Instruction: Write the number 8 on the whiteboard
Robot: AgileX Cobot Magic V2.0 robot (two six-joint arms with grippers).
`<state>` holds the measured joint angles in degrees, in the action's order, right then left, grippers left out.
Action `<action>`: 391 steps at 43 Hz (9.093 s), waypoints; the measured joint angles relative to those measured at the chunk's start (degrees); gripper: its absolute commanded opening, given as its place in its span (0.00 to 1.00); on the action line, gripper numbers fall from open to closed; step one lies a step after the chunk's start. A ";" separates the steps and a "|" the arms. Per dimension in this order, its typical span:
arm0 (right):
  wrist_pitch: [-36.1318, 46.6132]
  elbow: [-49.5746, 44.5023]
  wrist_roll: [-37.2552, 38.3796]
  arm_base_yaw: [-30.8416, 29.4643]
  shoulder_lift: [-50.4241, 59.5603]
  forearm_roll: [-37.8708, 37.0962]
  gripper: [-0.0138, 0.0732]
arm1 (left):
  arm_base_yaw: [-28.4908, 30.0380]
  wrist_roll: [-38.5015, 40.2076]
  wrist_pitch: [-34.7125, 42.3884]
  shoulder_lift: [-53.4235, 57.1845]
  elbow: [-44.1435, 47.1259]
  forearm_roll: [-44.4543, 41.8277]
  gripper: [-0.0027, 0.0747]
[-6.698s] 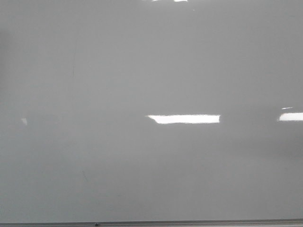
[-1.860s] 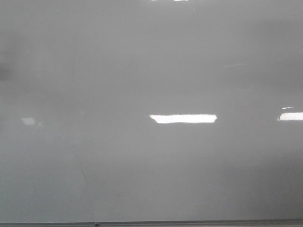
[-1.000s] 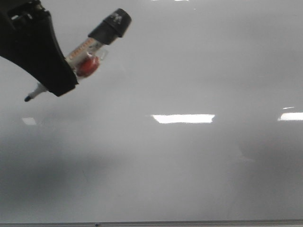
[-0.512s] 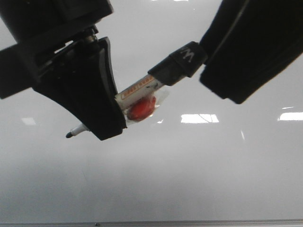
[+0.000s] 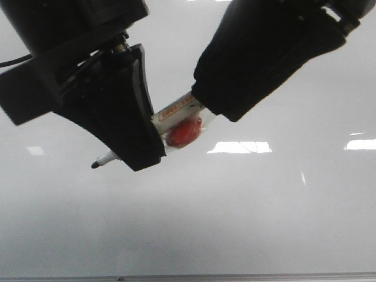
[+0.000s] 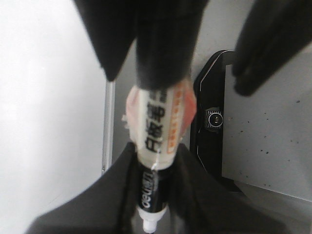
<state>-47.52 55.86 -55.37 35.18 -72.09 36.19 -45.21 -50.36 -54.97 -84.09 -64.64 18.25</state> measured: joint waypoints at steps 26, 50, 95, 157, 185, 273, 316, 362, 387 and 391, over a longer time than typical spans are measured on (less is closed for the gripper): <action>-0.94 0.35 -0.33 0.00 -0.03 -0.85 0.09 | -0.13 -0.39 0.39 -0.05 0.00 -0.12 0.59; -0.97 -2.70 27.97 -13.30 13.38 -19.97 0.09 | 14.48 10.26 0.59 17.25 5.59 -0.12 0.65; 26.77 0.28 35.48 -20.78 1.36 -15.34 0.09 | 21.66 12.14 3.10 21.81 10.03 0.57 0.65; 23.30 4.53 33.80 -21.71 -1.39 -14.44 0.09 | 21.66 12.14 4.02 21.81 10.03 1.63 0.65; -8.49 1.54 11.72 -3.22 12.90 -14.00 0.09 | 3.64 -4.74 5.09 14.57 6.55 13.77 0.76; -11.90 1.54 24.73 -16.33 20.89 -20.04 0.79 | 43.19 38.97 21.23 10.01 7.00 -10.22 0.13; -11.90 1.54 24.86 -16.54 20.89 -20.04 0.79 | 44.62 43.58 27.24 -1.48 7.11 -10.22 0.50; -18.98 0.90 50.11 -22.54 38.85 -32.23 0.73 | 28.67 41.05 2.81 41.72 11.89 -12.47 0.50; -16.77 -4.17 50.20 -22.54 38.85 -32.37 0.30 | 28.67 49.63 4.28 47.91 18.28 -16.75 0.31; -16.50 -4.22 50.20 -22.54 38.85 -32.37 0.19 | 28.67 49.63 4.86 47.91 18.28 -16.39 0.21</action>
<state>-64.02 51.64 -5.17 12.64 -33.24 3.82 -16.54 -0.72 -50.11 -36.18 -46.37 1.85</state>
